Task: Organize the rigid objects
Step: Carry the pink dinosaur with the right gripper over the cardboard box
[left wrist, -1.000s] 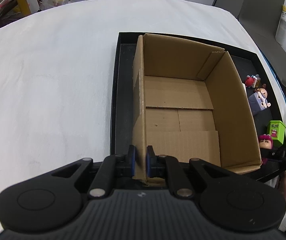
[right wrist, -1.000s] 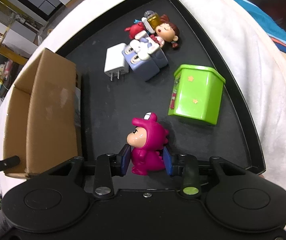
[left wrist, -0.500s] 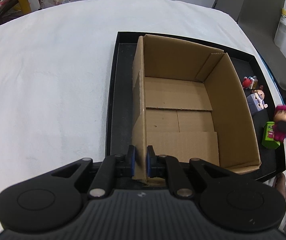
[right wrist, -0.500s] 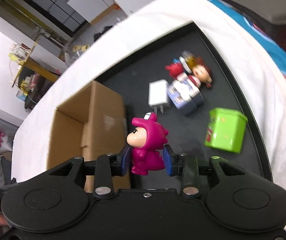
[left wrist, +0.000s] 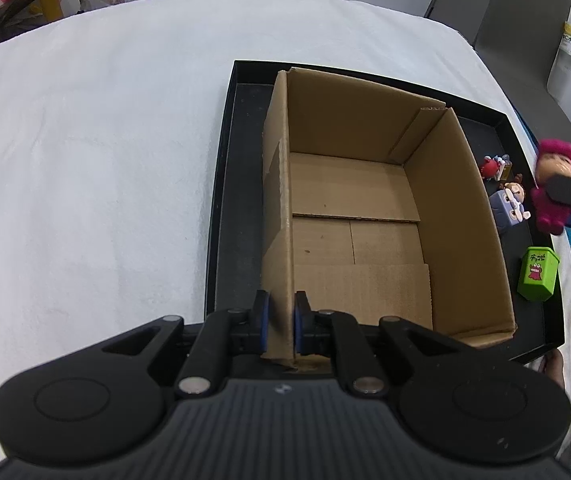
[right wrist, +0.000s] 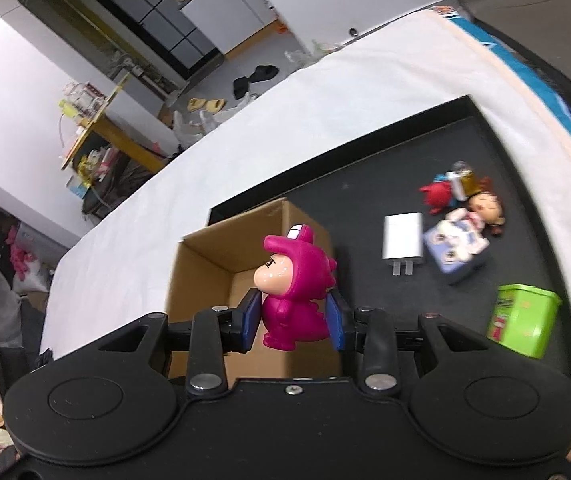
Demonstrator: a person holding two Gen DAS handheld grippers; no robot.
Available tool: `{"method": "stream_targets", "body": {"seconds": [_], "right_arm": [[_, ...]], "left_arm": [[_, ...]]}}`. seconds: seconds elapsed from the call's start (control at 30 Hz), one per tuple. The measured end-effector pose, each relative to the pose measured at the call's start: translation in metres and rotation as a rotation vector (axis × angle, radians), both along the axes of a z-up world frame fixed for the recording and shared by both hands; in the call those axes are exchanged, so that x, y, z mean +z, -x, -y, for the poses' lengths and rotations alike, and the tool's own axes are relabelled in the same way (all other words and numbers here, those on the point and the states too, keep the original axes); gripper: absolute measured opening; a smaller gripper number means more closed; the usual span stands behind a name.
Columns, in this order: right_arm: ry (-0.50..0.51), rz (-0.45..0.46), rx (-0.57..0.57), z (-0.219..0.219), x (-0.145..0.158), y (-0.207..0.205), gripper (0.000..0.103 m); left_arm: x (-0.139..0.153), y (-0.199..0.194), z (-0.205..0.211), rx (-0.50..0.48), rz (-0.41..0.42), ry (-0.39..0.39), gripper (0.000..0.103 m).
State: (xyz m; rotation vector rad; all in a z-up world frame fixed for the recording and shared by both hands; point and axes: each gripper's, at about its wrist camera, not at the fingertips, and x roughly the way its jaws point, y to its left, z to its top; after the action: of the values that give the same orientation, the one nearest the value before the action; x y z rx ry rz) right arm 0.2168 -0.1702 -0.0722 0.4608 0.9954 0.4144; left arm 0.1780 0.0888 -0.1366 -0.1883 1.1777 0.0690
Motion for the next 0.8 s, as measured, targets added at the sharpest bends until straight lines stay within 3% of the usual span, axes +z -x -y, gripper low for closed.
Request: {"method": "stream_targets", "body": {"seconds": [0.8], "right_arm": [[0.01,-0.037,0.088,-0.092,-0.021,-0.021,0.035]], "left_arm": [[-0.004,-0.002,-0.003,0.017,-0.003,0.028,0.011]]}}
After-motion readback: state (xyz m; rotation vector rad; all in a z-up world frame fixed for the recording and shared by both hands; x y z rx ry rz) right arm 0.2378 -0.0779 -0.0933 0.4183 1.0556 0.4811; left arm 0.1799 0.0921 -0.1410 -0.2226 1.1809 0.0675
